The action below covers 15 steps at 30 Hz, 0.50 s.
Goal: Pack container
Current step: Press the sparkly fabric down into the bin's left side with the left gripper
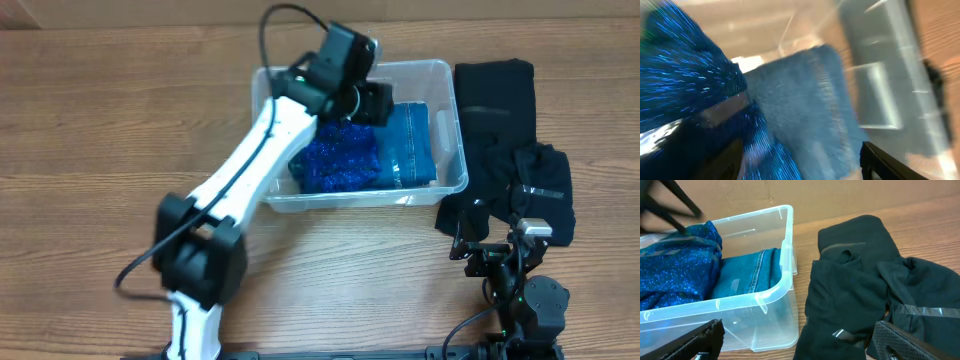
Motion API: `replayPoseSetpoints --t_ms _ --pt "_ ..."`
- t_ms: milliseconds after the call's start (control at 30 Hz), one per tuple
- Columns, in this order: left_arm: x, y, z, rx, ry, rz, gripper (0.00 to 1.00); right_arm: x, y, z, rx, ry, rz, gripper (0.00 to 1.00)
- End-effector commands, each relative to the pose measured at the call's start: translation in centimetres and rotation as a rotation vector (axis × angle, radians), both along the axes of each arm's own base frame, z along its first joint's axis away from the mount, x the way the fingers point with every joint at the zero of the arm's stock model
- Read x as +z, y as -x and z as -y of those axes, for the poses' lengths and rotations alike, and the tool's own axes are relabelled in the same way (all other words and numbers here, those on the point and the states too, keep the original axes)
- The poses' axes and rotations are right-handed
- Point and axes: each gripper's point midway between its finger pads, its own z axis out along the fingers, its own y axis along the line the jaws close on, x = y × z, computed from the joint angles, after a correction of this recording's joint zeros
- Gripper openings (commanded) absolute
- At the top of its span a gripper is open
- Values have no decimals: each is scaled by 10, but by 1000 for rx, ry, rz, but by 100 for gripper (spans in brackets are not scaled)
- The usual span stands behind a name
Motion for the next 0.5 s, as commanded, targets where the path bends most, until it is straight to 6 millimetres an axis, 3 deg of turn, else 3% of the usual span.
replayPoseSetpoints --t_ms 0,100,200,400,467 --pt "-87 -6 8 -24 -46 -138 72 0 0 1 -7 -4 6 100" --pt "-110 0 -15 40 -154 -197 62 0 0 1 -7 -4 6 100" --pt "-112 5 -52 126 -327 -199 61 0 0 1 -7 -4 6 100" --pt "-65 23 -98 224 -489 -161 66 0 0 1 -7 -4 6 100" --pt "-57 29 -104 226 -503 -166 68 0 0 1 -7 -4 6 100"
